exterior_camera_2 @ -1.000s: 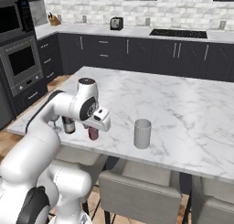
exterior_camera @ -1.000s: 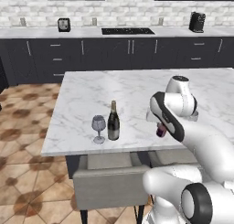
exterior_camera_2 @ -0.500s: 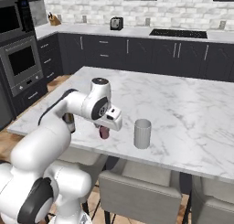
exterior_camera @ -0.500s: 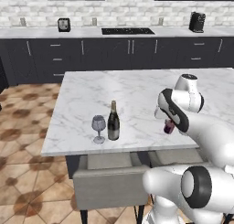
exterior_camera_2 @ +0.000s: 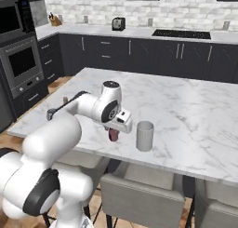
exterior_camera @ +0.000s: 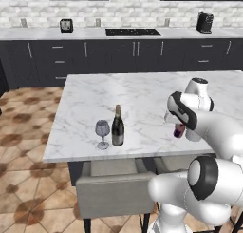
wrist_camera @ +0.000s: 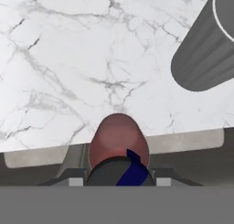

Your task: There is a wine glass and glass cup on the dining counter. Place the wine bottle next to the wine glass and the juice bottle next to the glass cup.

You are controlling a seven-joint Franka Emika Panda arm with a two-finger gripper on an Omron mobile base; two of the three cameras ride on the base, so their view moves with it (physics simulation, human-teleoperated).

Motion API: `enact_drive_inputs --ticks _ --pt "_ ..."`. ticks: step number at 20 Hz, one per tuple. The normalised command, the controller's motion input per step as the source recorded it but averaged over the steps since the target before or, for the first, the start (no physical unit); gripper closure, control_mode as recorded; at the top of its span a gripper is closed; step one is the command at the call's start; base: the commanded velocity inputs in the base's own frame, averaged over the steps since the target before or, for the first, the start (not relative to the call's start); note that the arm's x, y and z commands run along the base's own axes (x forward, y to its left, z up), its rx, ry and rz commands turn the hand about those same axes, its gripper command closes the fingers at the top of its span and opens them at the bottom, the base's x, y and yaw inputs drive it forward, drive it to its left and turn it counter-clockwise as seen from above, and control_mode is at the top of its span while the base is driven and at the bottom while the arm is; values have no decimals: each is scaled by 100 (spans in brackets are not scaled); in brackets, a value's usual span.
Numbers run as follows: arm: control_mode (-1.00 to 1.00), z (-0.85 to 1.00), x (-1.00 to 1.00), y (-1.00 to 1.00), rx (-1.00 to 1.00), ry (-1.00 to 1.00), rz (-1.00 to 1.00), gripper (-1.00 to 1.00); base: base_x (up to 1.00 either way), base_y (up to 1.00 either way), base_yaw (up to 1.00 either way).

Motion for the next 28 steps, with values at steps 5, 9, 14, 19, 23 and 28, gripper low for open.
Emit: enact_drive_inputs --ticks 5,9,14,19,23,28 --pt "-100 -21 17 -9 -4 -5 0 100 0 0 0" --pt "-100 -22 18 -8 -5 -3 0 100 0 0 0" --pt "-100 -21 14 -8 -1 0 0 100 0 0 0" --pt "-100 -17 15 -11 -2 0 0 100 0 0 0" --pt "-100 -12 12 -17 -3 0 0 100 0 0 0" --pt "-100 -17 10 -9 -2 0 0 100 0 0 0"
